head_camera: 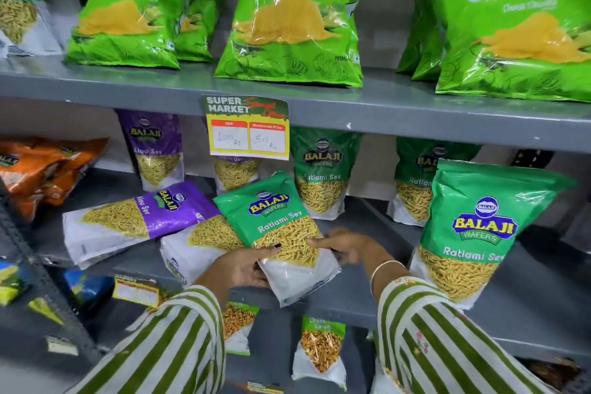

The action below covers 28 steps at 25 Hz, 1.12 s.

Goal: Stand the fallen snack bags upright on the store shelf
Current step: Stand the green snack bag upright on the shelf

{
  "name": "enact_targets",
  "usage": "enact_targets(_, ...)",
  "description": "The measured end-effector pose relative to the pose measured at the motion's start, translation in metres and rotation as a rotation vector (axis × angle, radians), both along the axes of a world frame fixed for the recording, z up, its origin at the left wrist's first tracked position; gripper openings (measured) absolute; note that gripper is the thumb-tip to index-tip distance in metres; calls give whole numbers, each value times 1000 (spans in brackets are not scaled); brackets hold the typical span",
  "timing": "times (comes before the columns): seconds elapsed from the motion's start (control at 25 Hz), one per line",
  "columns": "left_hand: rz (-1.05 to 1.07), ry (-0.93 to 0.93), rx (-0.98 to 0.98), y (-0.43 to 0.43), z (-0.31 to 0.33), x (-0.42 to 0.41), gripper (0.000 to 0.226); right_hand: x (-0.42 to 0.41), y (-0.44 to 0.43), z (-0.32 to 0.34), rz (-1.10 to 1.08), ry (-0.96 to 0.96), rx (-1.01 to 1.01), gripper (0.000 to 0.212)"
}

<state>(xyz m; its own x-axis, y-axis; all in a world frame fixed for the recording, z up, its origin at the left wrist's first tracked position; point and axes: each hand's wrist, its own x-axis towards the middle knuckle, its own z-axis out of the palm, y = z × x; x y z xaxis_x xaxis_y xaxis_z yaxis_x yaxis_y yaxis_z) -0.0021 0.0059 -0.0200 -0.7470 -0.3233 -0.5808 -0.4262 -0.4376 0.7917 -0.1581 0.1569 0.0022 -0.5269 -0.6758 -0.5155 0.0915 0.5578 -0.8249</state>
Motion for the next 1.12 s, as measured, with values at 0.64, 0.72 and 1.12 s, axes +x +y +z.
enact_targets(0.64, -252, 39, -385, 8, 66, 31, 52, 91, 42, 27, -267, 259, -195, 41)
enact_targets(0.72, -255, 37, -408, 8, 65, 24, 48, 89, 42, 25, -293, 260, -198, 42)
enact_targets(1.12, -219, 161, -637, 34, 49, -64, 56, 21, 65, 16, -441, 495, -205, 86)
